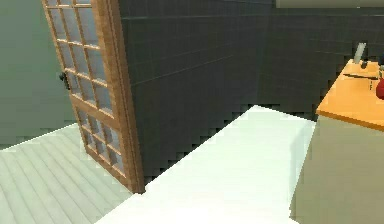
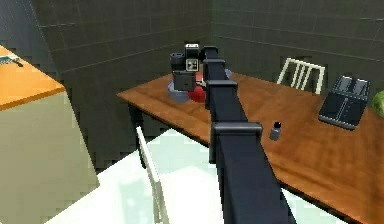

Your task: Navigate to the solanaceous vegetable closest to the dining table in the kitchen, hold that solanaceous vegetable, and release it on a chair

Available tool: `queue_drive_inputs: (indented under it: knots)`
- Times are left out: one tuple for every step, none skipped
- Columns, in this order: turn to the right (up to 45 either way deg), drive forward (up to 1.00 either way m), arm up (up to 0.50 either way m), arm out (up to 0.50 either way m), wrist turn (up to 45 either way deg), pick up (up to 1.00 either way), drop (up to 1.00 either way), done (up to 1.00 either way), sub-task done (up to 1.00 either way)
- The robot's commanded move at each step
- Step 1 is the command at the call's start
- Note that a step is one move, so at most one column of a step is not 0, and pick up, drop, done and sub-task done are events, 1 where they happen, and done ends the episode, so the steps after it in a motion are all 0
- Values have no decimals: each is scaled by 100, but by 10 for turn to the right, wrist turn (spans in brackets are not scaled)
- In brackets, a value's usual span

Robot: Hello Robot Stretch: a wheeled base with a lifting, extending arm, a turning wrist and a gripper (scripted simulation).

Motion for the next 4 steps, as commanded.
queue_drive_inputs:
  knots:
    - [0, 0, -50, 0, 0, 0, 0, 0, 0]
    - [0, 0, 0, 0, 0, 0, 100, 0, 0]
    - [0, 0, 0, -10, 0, 0, 0, 0, 0]
    - [0, 0, 0, 0, 0, 0, 0, 100, 0]
